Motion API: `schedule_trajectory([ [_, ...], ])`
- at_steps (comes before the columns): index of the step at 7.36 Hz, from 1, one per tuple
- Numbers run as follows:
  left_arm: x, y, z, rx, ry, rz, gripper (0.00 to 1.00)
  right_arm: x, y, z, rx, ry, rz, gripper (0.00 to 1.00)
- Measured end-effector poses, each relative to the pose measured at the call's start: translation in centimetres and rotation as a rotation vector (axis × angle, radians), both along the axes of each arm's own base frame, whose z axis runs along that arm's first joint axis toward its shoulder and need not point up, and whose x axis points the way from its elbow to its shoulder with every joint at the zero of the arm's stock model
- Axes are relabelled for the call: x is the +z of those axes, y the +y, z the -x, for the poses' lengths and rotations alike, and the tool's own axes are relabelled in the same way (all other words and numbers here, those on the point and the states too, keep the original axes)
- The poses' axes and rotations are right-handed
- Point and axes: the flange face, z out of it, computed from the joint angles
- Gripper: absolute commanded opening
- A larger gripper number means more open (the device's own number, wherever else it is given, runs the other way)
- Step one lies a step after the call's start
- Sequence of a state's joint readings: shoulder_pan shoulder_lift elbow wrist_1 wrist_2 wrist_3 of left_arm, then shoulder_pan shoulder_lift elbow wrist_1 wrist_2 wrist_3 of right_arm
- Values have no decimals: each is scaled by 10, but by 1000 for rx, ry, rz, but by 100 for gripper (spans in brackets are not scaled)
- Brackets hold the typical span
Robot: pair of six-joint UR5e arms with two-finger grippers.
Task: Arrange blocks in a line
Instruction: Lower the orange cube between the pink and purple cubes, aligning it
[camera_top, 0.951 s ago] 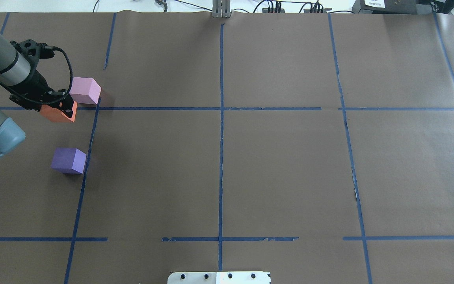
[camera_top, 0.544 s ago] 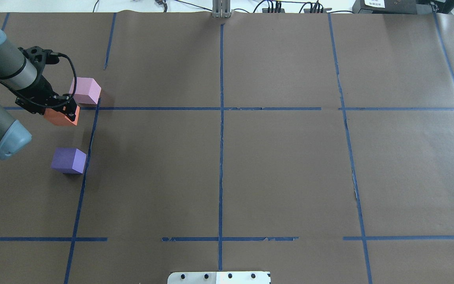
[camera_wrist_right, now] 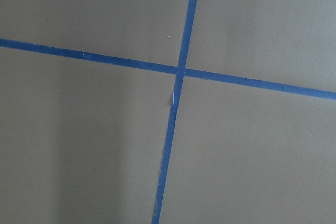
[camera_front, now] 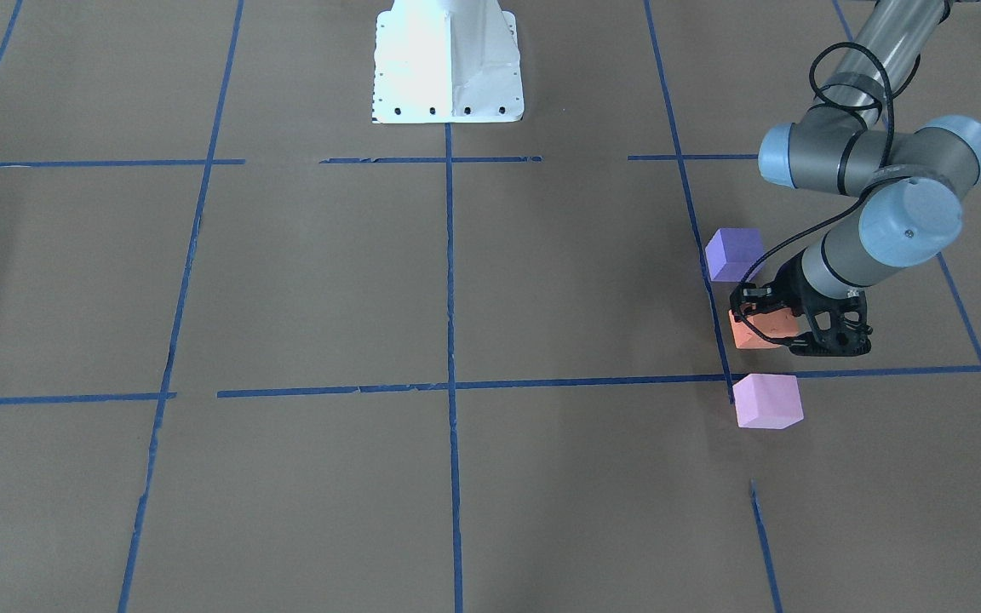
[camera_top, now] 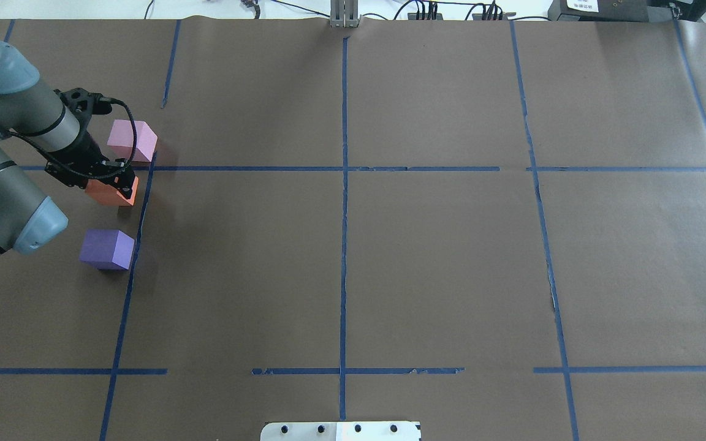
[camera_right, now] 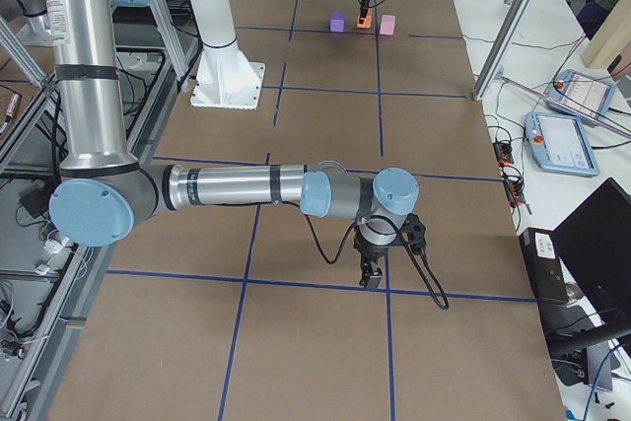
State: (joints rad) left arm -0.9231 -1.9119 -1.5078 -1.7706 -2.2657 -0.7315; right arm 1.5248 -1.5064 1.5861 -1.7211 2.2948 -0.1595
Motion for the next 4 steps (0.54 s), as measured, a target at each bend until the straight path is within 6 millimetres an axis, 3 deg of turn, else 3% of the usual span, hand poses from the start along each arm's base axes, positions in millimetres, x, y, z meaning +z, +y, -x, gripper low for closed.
schedule_trajectory([
  [4, 8, 0, -8, 9, 1, 2, 51, 0, 0, 0, 0, 0, 0, 100],
])
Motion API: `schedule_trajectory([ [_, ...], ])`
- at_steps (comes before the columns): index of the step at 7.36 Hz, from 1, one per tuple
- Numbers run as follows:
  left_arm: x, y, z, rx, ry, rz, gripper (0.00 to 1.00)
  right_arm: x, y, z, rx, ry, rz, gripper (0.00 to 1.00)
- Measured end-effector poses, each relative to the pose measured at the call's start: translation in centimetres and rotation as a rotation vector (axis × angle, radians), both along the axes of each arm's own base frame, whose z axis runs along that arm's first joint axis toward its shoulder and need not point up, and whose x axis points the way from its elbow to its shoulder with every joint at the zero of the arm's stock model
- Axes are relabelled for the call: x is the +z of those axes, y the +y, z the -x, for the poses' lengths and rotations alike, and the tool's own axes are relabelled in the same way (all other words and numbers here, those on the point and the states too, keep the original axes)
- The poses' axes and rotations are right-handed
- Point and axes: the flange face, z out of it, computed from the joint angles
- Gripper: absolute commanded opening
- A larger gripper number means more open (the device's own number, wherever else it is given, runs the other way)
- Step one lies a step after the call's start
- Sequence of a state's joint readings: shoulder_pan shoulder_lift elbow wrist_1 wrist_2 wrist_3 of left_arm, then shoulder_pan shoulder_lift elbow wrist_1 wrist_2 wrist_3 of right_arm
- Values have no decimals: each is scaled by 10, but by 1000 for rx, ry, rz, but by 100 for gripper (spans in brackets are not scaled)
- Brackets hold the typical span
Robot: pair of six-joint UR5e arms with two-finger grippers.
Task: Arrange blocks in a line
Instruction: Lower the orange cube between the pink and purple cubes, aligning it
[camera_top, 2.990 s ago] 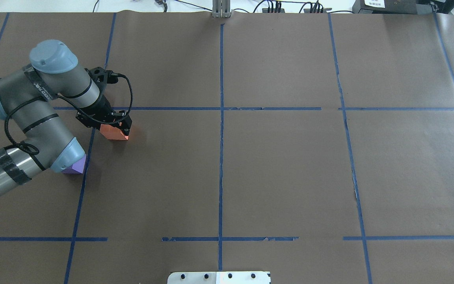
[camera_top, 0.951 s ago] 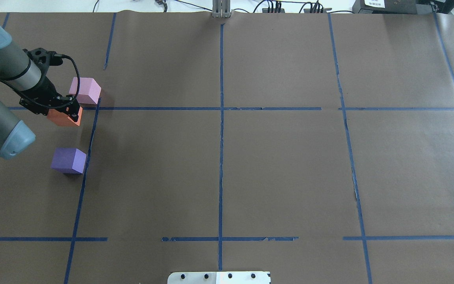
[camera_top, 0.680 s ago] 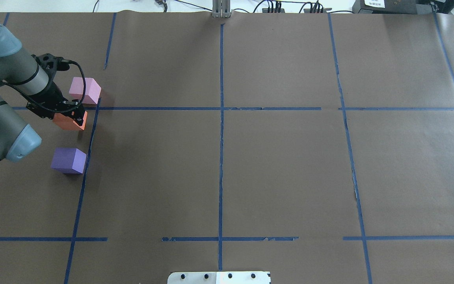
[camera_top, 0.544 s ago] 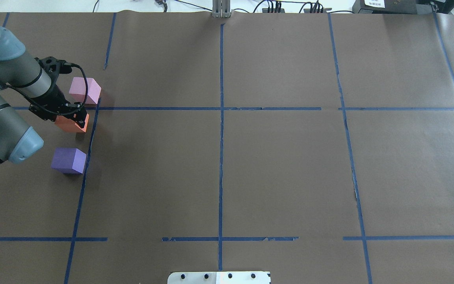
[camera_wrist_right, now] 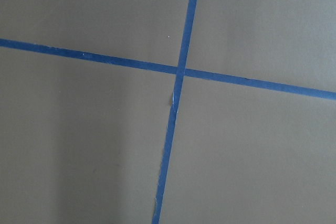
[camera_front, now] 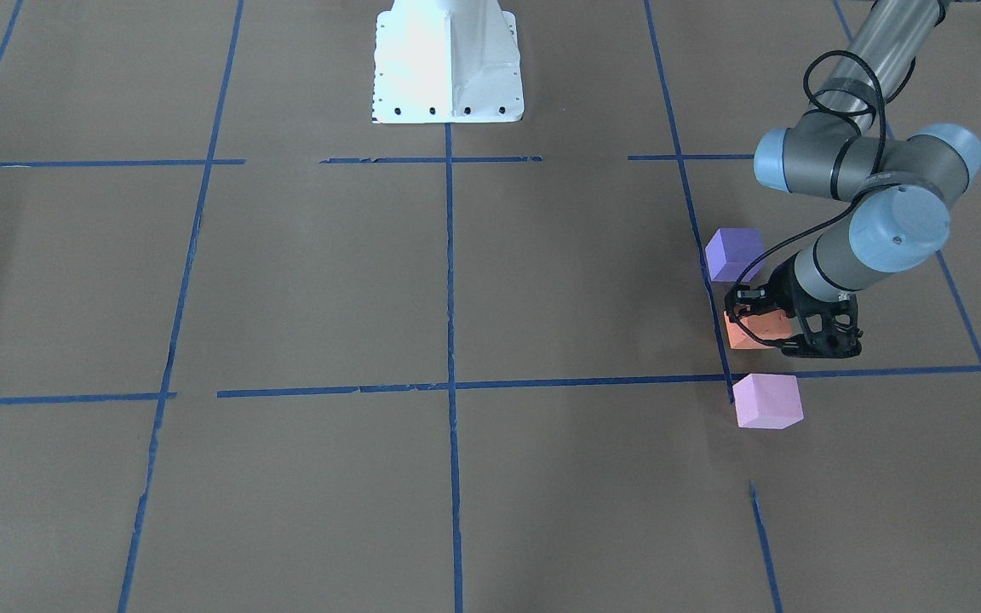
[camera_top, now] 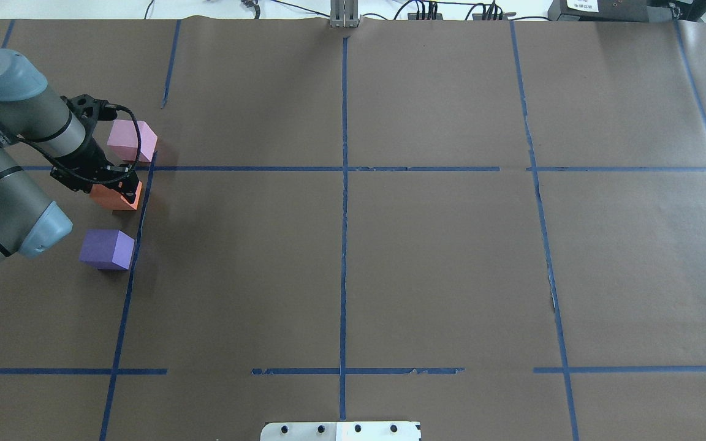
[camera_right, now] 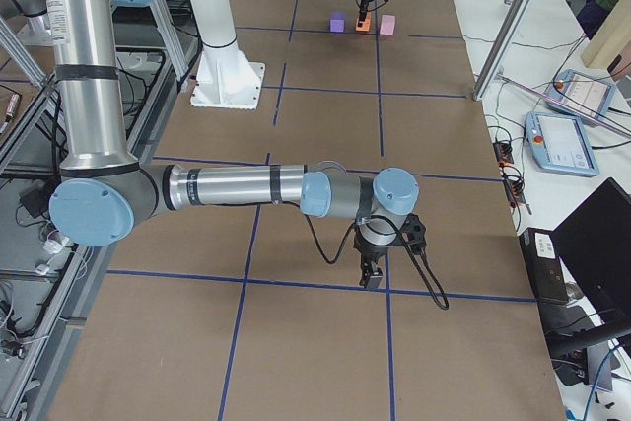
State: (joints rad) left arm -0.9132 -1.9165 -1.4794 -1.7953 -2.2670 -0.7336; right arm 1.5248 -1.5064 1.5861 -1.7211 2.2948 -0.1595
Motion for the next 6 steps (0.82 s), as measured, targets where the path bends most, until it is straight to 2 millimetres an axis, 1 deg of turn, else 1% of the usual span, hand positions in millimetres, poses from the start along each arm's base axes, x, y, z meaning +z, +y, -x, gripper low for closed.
schedule_trajectory([
  [1, 2, 0, -1, 1, 0, 1, 54, 0, 0, 0, 0, 0, 0, 100],
  [2, 3, -1, -1, 1, 1, 2, 70, 0, 0, 0, 0, 0, 0, 100],
  [3, 4, -1, -1, 2, 2, 3, 82, 0, 0, 0, 0, 0, 0, 100],
  [4, 4, -1, -2, 3, 4, 1, 88, 0, 0, 0, 0, 0, 0, 100],
  [5, 5, -1, -2, 4, 6, 0, 91, 0, 0, 0, 0, 0, 0, 100],
  [6, 5, -1, -2, 5, 7, 0, 99, 0, 0, 0, 0, 0, 0, 100],
])
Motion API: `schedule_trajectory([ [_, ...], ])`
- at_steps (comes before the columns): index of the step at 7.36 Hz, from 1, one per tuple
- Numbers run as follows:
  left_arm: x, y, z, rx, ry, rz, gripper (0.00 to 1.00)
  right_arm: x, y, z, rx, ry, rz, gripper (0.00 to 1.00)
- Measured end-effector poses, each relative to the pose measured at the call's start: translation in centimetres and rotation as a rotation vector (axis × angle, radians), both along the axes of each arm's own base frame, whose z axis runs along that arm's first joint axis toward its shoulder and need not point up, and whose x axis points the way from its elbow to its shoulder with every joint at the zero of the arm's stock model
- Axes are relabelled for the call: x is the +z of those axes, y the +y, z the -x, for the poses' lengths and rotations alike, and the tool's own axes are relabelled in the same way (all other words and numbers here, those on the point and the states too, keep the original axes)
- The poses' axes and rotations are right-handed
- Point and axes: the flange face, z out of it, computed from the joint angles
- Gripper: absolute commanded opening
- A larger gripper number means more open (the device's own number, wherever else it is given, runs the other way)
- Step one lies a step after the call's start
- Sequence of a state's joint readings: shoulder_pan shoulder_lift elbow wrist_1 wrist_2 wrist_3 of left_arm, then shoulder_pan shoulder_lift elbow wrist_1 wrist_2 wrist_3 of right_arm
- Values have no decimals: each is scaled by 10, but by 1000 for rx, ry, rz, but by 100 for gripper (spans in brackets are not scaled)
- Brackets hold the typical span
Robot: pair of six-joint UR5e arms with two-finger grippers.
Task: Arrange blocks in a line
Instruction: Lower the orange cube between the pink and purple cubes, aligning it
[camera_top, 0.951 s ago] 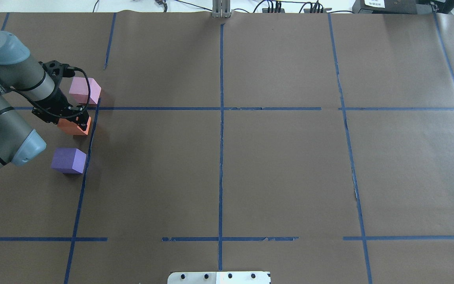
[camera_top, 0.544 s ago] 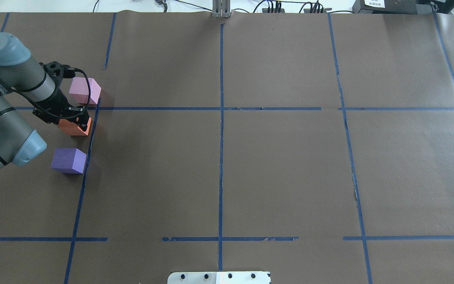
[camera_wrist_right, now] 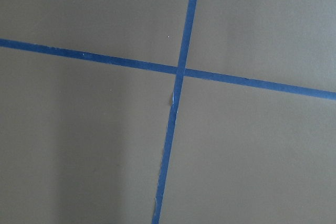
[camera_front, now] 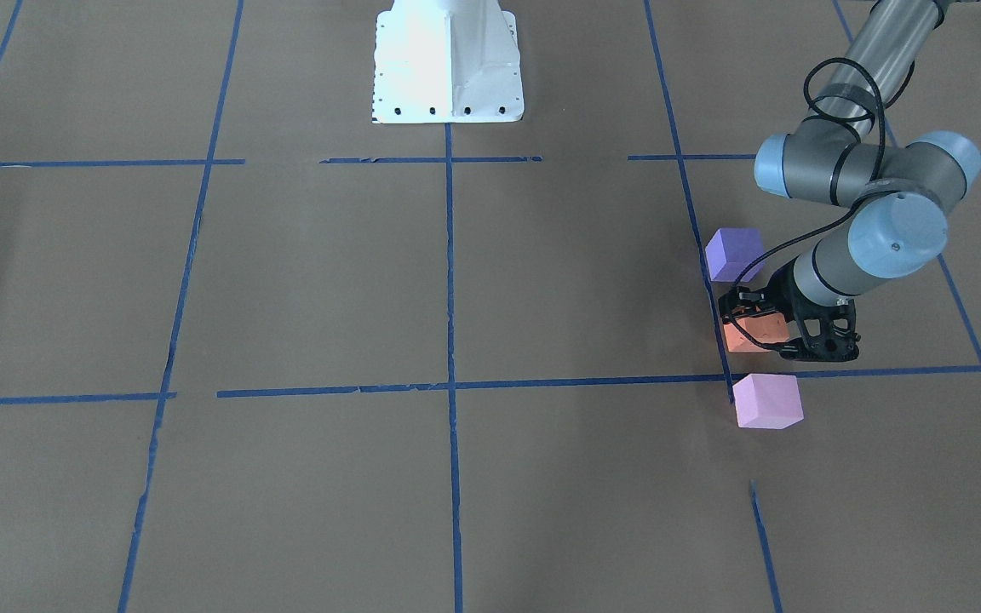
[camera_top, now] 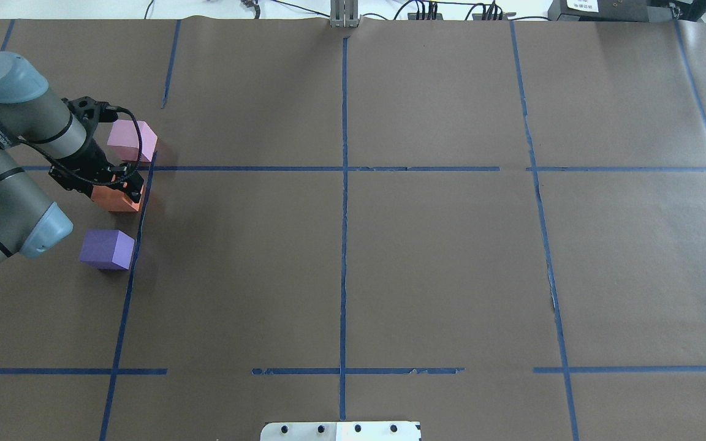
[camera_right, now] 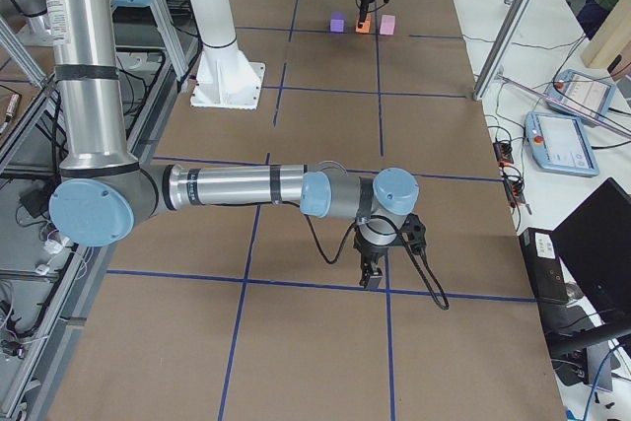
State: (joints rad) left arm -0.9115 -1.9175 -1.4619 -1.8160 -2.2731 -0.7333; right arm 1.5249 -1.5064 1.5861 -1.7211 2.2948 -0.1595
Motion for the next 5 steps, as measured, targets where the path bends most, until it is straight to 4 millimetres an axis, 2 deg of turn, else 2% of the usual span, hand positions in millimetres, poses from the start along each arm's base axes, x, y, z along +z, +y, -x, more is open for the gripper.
schedule_trajectory([
  [5, -6, 1, 6, -7, 4, -6, 100, 0, 0, 0, 0, 0, 0, 100],
])
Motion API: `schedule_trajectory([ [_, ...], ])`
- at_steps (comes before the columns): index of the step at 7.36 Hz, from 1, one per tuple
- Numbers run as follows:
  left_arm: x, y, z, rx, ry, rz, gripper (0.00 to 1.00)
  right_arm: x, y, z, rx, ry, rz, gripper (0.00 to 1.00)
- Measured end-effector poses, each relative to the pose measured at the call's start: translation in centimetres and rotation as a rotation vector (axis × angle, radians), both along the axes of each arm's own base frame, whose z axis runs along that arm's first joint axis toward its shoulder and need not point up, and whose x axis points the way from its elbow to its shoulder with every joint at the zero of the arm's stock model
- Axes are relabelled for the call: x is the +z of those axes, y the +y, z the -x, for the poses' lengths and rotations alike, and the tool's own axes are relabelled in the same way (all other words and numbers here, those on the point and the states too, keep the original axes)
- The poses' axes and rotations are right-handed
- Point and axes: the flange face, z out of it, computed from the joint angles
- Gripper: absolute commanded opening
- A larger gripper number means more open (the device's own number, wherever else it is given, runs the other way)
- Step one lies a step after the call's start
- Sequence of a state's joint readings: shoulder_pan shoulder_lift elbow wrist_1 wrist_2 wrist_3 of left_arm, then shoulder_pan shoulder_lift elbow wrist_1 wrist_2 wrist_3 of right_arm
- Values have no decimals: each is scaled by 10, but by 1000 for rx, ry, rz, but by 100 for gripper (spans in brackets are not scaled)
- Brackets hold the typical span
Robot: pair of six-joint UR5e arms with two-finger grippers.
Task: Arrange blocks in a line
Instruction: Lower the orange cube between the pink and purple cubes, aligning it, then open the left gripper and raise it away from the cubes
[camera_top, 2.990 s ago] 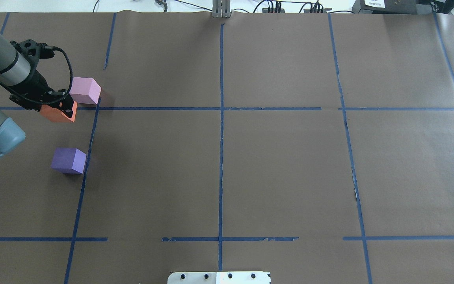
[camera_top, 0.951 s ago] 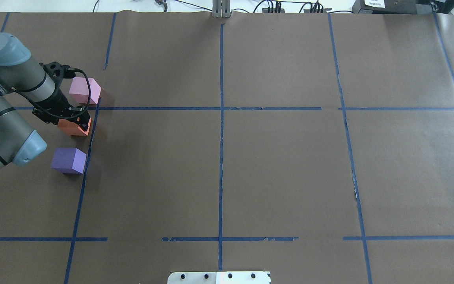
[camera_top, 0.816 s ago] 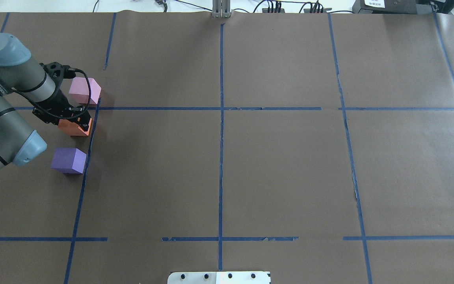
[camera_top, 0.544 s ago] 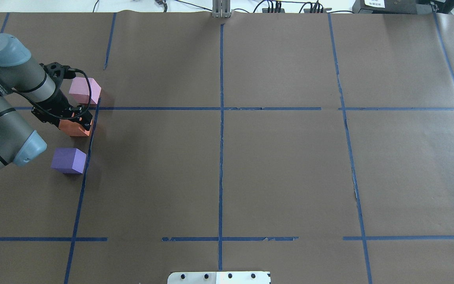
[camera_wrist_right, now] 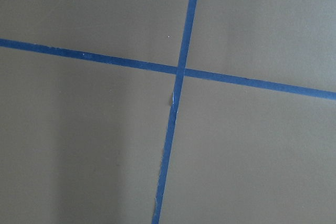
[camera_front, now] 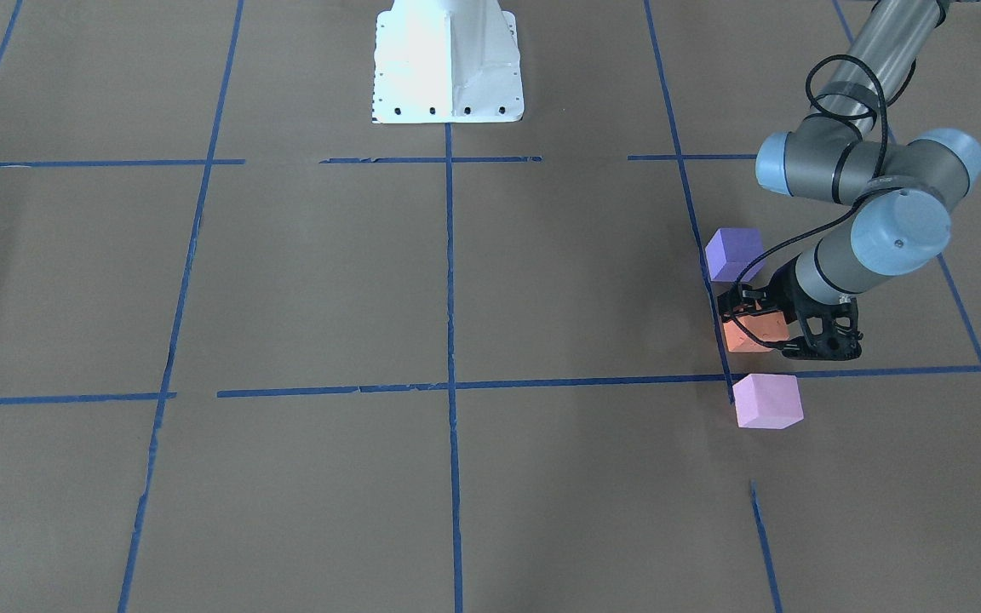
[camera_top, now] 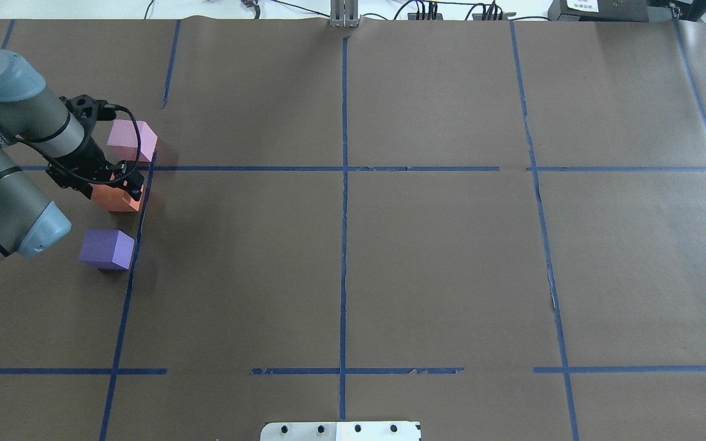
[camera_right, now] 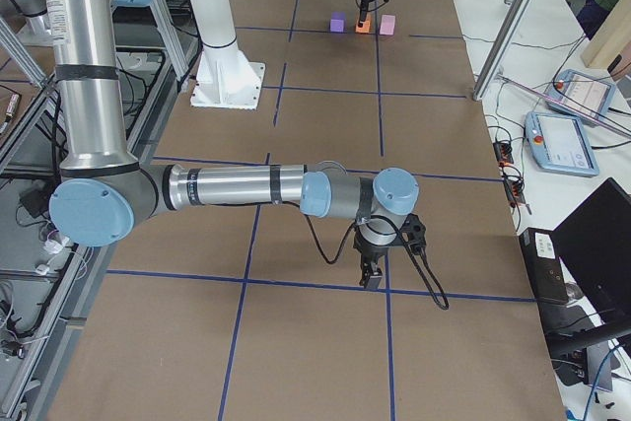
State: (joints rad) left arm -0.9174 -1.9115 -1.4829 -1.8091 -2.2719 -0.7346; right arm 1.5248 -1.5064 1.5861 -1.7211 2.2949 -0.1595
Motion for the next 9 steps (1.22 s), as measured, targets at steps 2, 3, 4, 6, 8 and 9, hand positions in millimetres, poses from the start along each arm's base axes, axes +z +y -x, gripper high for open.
schedule_trajectory([
  [2, -13, 0, 12, -16, 12, -15, 100, 0, 0, 0, 0, 0, 0, 100],
  [3, -19, -3, 23, -32, 17, -23, 100, 0, 0, 0, 0, 0, 0, 100],
  [4, -27, -4, 31, -44, 18, -26, 100, 0, 0, 0, 0, 0, 0, 100],
  [6, -46, -6, 51, -70, 13, -28, 100, 0, 0, 0, 0, 0, 0, 100],
  [8, -60, -8, 93, -99, 12, -70, 100, 0, 0, 0, 0, 0, 0, 100],
  [9, -51, -12, 128, -96, 4, -115, 100, 0, 0, 0, 0, 0, 0, 100],
])
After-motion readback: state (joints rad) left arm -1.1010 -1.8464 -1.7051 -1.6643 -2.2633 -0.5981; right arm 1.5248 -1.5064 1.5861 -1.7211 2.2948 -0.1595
